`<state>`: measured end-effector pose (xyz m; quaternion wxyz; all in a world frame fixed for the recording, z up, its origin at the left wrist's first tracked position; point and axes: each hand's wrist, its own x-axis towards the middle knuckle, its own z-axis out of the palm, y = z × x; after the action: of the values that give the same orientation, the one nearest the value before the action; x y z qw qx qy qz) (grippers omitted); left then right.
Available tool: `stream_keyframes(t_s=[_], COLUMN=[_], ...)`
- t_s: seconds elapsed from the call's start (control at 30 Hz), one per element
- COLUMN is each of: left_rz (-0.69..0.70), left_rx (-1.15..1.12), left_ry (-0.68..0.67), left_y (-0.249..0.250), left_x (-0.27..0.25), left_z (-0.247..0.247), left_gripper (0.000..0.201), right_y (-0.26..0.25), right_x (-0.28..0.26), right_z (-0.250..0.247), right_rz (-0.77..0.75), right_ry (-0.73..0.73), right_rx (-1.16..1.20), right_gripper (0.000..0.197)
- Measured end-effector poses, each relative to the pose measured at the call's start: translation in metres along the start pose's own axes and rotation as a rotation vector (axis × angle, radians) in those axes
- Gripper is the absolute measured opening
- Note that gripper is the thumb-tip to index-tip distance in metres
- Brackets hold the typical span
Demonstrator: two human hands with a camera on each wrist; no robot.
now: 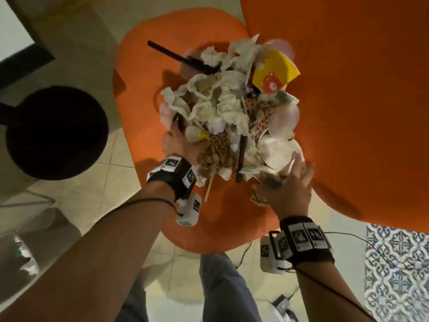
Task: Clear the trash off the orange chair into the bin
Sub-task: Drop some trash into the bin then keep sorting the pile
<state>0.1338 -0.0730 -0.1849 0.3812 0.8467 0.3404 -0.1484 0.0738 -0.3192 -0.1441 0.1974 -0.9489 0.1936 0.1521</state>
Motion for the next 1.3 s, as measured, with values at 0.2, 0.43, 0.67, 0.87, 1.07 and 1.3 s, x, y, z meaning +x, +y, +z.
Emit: stream_keyframes(t_s=[0.2, 0.43, 0.67, 0.87, 1.07, 1.3], left_rz=[0.094, 0.154, 0.186, 0.171, -0.011, 0.036], left_rx=[-0.193, -0.346, -0.525, -0.516, -0.47, -0.202], left_ry=[-0.078, 0.027, 0.129, -0.001, -0.178, -0.035], left_y=[0.0, 0.006, 0.012, 0.009, -0.009, -0.021], left_x=[0.006, -0.008, -0.032, -0.062, -0.081, -0.08], left_z=[0.0, -0.004, -0.019, -0.034, -0.008, 0.031], left_gripper=[0.094, 0.076, 0.076, 0.093, 0.047, 0.083], right_y=[0.008, -0.001, -0.01, -0.018, 0.001, 0.032], right_x=[-0.002, 0.002, 0.001, -0.003, -0.003, -0.009], right_z=[0.014, 0.013, 0.008, 0.005, -0.004, 0.018], right_rz=[-0.003, -0.069, -0.123, -0.166, -0.137, -0.042], right_ry=[-0.007, 0.073, 0.11, 0.209, 0.318, 0.126], right_rx=[0.045, 0.053, 0.061, 0.277, 0.427, 0.332], right_gripper=[0.109, 0.087, 0.073, 0.032, 0.051, 0.053])
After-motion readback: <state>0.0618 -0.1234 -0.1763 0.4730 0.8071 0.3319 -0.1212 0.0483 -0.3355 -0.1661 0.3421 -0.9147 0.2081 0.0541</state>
